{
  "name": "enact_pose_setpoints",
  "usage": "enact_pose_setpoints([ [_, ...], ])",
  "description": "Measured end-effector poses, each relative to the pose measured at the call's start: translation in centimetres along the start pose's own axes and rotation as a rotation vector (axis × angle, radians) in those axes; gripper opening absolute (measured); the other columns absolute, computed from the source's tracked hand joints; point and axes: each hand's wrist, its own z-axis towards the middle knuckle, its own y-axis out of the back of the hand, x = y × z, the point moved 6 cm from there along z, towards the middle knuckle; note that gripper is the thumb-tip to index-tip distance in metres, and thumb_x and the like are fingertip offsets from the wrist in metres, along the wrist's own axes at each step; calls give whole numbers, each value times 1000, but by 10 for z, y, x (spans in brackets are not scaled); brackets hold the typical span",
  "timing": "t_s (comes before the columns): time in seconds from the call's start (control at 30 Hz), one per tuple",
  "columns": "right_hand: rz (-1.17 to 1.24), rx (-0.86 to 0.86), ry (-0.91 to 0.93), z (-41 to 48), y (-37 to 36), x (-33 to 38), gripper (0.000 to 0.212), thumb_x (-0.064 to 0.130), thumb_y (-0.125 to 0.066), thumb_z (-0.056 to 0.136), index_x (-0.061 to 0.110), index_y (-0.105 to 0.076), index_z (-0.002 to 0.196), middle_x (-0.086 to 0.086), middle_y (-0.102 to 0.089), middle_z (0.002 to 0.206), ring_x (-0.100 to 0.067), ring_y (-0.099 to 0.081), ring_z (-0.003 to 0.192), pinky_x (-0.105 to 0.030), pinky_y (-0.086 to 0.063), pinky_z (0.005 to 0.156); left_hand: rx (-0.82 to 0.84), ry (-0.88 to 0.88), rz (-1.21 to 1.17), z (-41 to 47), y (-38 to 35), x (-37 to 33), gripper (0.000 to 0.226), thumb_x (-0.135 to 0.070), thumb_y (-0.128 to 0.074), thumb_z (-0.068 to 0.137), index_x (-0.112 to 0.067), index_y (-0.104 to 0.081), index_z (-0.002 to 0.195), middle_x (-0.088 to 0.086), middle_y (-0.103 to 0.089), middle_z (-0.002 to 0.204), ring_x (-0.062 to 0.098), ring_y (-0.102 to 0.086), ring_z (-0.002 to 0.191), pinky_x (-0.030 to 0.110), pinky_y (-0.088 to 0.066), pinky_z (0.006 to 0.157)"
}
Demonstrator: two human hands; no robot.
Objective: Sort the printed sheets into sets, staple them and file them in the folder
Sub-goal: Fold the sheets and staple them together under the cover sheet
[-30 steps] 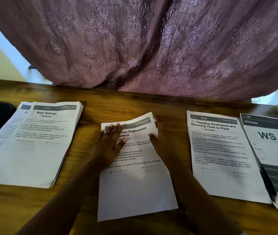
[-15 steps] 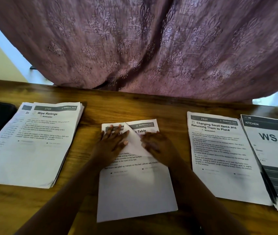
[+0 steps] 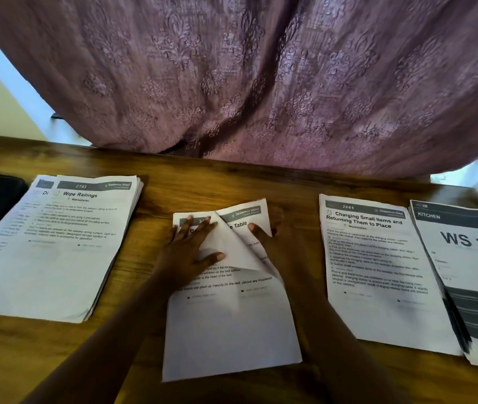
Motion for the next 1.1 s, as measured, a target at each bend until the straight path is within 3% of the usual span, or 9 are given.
enact_pose_setpoints([
  [0.1, -240, 207, 346, -20, -14, 24, 57, 24, -59, 92, 19, -34, 143, 2, -50, 136, -13, -54, 114, -32, -49, 94, -16, 50, -93, -3, 7, -2, 82, -84, 7, 74, -48, 1, 147, -13, 7, 153, 7, 11, 143, 36, 7, 117],
  [0.23, -842, 290, 798, -44, -36, 14, 44, 29, -47, 93, 22, -49, 136, -2, -46, 144, -21, -38, 136, -49, -20, 112, -129, 71, -472, -12, 21, -8, 56, -67, 1, 85, -45, -4, 136, -14, -13, 151, 4, -5, 140, 30, 4, 117],
  [0.37, -717, 513, 697, -48, -38, 5, 56, 51, -28, 94, 23, -45, 139, 7, -30, 152, -5, -10, 141, -35, -1, 115, -28, -29, -173, -3, 6, -1, 69, -82, 5, 77, -54, 1, 139, -18, -1, 152, 7, 7, 144, 37, 6, 117],
  [0.5, -379, 341, 492, -26, -18, 15, 43, 36, -42, 97, 16, -52, 133, -2, -50, 139, -17, -45, 127, -31, -36, 106, 23, -68, 48, 4, -6, 5, 79, -85, 8, 71, -52, 1, 143, -21, 6, 154, 10, 17, 143, 38, 9, 115],
  [0.7, -809, 310, 296, 17, -13, -12, 69, 39, -49, 95, 15, -14, 150, -7, -28, 154, -23, -24, 142, -41, -12, 117, 40, -53, 72, 3, -5, 3, 85, -85, 16, 67, -50, 5, 143, -21, 10, 154, 11, 19, 144, 40, 9, 117],
  [0.87, -251, 26, 67, 4, 9, -6, 54, 41, -65, 85, 17, -50, 131, -2, -64, 119, -18, -62, 102, -31, -49, 84, 25, -64, 69, 3, -6, 5, 82, -85, 12, 70, -50, 2, 144, -19, 7, 157, 13, 17, 145, 44, 7, 119],
  [0.93, 6, -32, -56, -3, 12, -9, 61, 47, -68, 80, 20, -48, 131, 3, -64, 120, -16, -63, 102, -38, -52, 89, 26, -68, 62, 2, -5, 4, 81, -84, 12, 71, -51, 3, 144, -19, 7, 156, 13, 18, 145, 43, 8, 119],
  [1.03, 104, 147, 110, -26, 1, 14, 64, 36, -64, 87, 25, -32, 142, 11, -53, 129, -5, -57, 107, -31, -52, 91, -9, -14, -82, 0, 1, 1, 72, -78, 9, 77, -52, 3, 144, -15, 6, 155, 8, 14, 144, 35, 9, 117],
  [1.1, -352, 355, 415, -49, -13, 34, 66, 45, -56, 90, 30, -25, 147, 10, -42, 142, -6, -48, 119, -26, -42, 97, -80, 2, -274, -4, 7, 0, 74, -77, 11, 79, -48, 0, 146, -10, -5, 159, 6, 5, 146, 31, 7, 118],
])
